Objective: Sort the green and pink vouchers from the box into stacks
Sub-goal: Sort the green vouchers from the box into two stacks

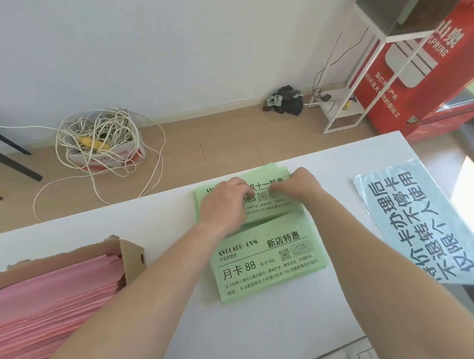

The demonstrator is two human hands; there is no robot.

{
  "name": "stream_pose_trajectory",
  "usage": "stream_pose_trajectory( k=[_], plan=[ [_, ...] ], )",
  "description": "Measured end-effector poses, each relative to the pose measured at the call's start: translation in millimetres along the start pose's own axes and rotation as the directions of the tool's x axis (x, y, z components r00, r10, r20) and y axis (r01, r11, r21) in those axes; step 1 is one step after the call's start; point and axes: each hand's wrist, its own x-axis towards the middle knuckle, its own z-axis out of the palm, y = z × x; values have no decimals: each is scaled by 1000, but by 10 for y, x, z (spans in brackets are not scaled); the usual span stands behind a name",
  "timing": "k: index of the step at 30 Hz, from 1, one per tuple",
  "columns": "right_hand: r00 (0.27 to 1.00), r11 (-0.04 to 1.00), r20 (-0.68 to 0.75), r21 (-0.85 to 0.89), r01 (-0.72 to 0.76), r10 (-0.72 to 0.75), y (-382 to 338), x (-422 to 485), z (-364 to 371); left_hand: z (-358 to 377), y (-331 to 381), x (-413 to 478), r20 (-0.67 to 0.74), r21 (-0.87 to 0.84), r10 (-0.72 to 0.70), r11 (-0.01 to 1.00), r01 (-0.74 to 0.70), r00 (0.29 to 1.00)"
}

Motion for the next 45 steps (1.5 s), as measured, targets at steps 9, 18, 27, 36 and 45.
stream_pose_trajectory(
  k=[9,18,27,36,45],
  plan=[
    [998,993,60,113,-39,32,-15,52,-75,-3,-62,70,38,-55,-23,998,25,999],
    [998,981,37,188,-51,45,-50,87,-80,-8,-75,104,40,-121,-52,991,56,998],
    [998,975,65,218,-41,27,71,110,-161,-50,-84,152,83,-188,-97,976,111,992],
    [991,954,127,292,-68,32,138,52,-95,-51,-63,112,70,-185,-95,977,106,993],
    [990,940,136,335,-67,22,158,17,-126,-103,28,93,98,-116,-116,985,127,988]
  ],
)
